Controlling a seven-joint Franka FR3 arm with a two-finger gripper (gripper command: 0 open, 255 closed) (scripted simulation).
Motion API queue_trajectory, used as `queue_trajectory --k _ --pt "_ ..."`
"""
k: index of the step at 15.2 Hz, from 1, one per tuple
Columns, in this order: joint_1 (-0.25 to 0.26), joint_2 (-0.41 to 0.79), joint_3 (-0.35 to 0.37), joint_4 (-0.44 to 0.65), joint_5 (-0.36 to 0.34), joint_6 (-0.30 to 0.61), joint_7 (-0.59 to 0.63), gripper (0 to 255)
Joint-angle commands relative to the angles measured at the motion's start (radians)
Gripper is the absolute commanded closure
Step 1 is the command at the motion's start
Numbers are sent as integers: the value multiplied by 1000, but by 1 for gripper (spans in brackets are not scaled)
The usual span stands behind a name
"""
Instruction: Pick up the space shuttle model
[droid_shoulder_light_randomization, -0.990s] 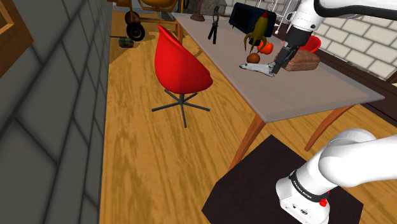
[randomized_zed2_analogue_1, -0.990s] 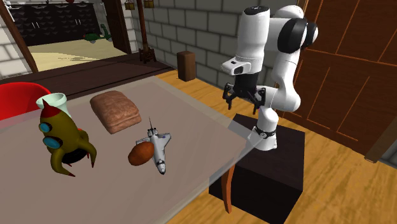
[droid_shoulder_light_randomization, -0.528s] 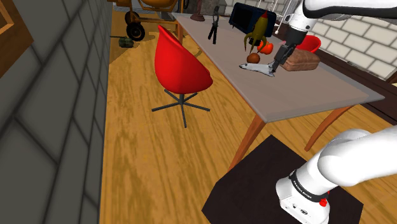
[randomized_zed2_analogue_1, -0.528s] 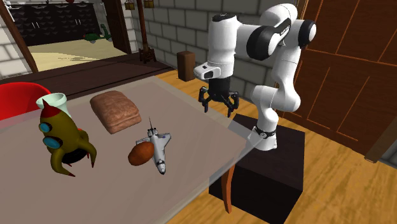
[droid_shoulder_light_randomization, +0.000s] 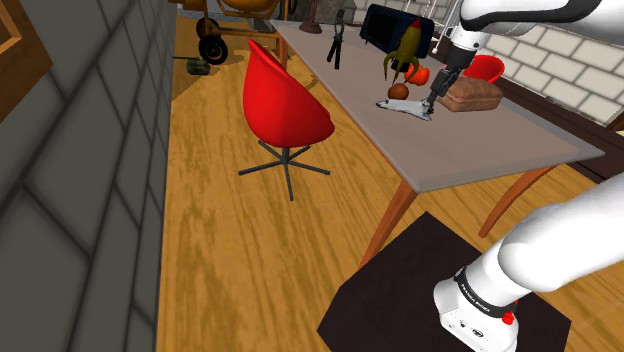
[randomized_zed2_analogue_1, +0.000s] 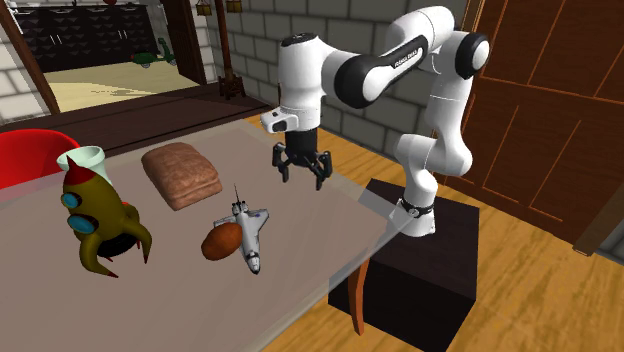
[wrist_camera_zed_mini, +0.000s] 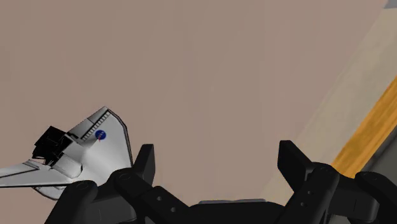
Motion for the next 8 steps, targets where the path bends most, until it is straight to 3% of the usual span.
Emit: queue_trajectory --k 1,8 --pt "-7 79 -31 61 27 16 -50 0" --pt "-75 355 -104 310 161 16 -223 0"
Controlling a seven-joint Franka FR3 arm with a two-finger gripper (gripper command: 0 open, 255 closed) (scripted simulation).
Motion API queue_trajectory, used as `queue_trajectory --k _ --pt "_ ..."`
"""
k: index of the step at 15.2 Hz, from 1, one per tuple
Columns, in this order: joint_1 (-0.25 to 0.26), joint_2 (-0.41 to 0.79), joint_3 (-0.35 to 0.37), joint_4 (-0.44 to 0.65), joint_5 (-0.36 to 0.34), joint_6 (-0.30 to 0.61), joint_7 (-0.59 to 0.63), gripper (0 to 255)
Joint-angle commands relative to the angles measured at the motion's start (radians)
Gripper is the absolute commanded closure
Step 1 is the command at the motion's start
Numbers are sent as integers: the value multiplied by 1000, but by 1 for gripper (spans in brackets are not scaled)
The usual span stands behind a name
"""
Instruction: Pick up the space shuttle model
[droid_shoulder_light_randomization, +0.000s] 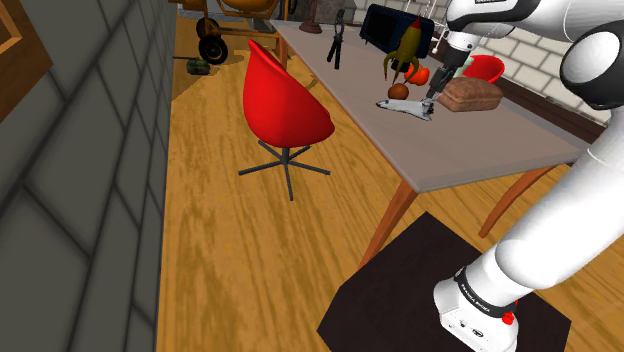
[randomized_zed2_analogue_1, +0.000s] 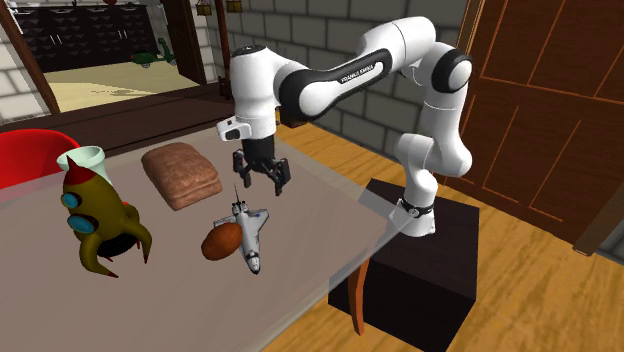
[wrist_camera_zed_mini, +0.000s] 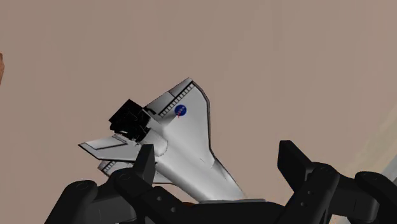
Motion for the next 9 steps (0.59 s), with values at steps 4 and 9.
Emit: queue_trajectory --k 4,9 --pt "-89 221 -18 231 115 -37 -110 0" --pt "-94 236 -14 196 123 12 -119 0"
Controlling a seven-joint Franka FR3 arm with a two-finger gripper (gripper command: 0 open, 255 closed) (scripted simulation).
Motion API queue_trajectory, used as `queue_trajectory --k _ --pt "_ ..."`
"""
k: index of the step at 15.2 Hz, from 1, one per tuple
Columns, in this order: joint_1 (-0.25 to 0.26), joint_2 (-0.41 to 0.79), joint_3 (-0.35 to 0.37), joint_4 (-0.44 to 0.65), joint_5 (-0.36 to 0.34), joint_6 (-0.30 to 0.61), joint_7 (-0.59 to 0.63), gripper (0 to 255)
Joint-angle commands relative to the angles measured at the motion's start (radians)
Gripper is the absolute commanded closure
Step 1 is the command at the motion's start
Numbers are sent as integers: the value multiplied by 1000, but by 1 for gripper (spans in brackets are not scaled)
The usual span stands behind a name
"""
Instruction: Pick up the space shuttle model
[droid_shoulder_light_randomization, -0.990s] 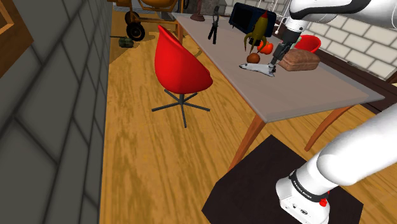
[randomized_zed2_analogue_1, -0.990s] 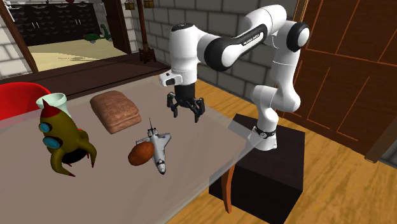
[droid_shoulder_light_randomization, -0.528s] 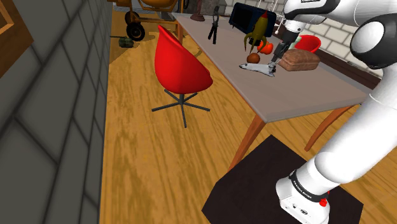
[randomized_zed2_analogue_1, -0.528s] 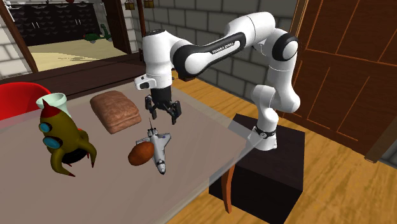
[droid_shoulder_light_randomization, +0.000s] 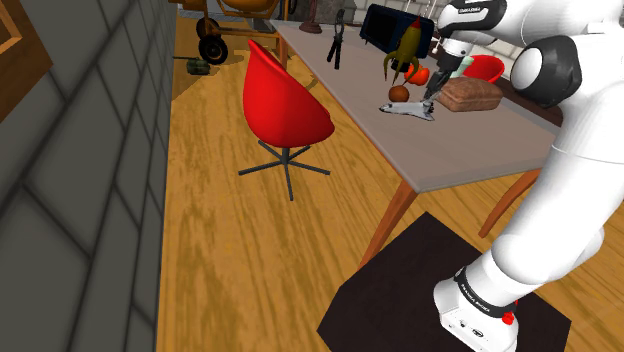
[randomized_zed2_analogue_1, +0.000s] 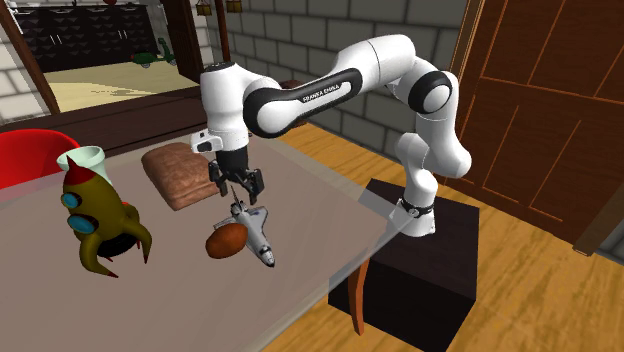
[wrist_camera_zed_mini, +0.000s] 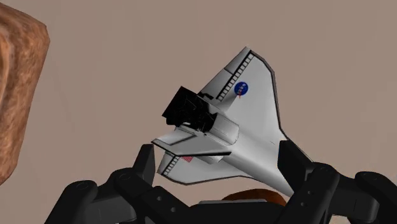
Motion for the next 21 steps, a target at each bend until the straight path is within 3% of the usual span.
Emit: queue_trajectory --k 1,5,6,15,21 --pt "1 4 1 -21 3 24 -3 0" --pt "3 7 3 -51 6 57 -6 0" --pt "2 8 3 -49 6 55 -6 255" --pt "3 7 3 -51 6 57 -6 255" --pt "-2 1 -1 22 0 -21 1 255"
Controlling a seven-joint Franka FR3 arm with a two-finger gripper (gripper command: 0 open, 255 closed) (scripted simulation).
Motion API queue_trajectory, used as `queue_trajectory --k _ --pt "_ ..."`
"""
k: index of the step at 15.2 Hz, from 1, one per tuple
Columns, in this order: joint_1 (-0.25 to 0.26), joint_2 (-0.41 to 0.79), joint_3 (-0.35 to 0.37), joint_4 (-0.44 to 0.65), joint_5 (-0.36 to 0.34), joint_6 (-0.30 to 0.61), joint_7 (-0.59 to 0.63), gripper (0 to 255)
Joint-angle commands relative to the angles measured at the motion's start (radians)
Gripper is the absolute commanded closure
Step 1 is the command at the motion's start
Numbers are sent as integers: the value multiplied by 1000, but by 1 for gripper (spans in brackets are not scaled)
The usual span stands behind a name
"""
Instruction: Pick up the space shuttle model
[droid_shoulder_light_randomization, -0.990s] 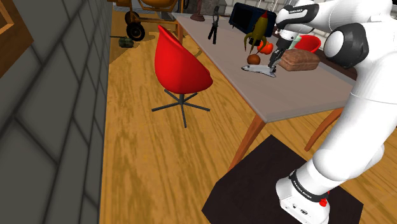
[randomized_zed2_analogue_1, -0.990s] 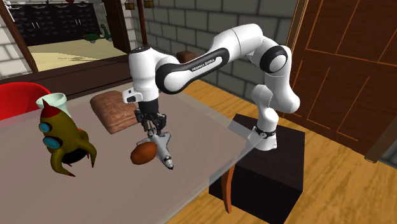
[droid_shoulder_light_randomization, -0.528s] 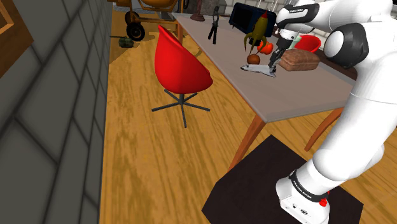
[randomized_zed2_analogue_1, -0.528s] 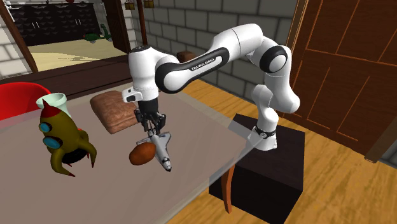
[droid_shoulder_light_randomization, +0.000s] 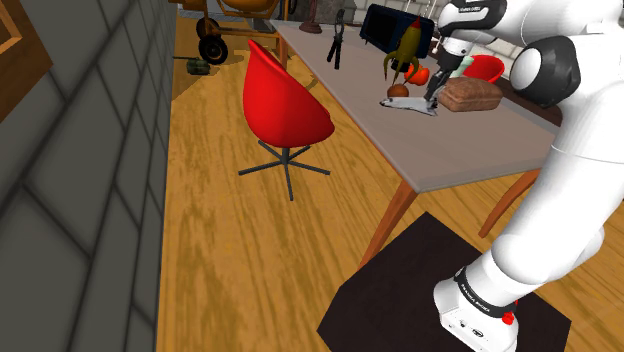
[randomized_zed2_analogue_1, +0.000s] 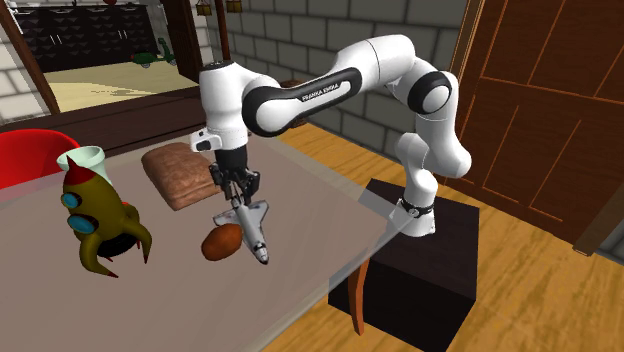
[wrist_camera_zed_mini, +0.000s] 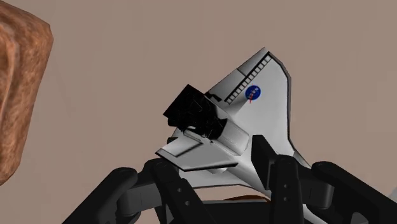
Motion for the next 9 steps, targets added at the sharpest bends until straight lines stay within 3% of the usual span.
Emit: queue_trajectory --k 1,9 --pt "0 -4 -1 21 -3 -24 4 255" --pt "-15 6 -4 143 0 -136 9 255"
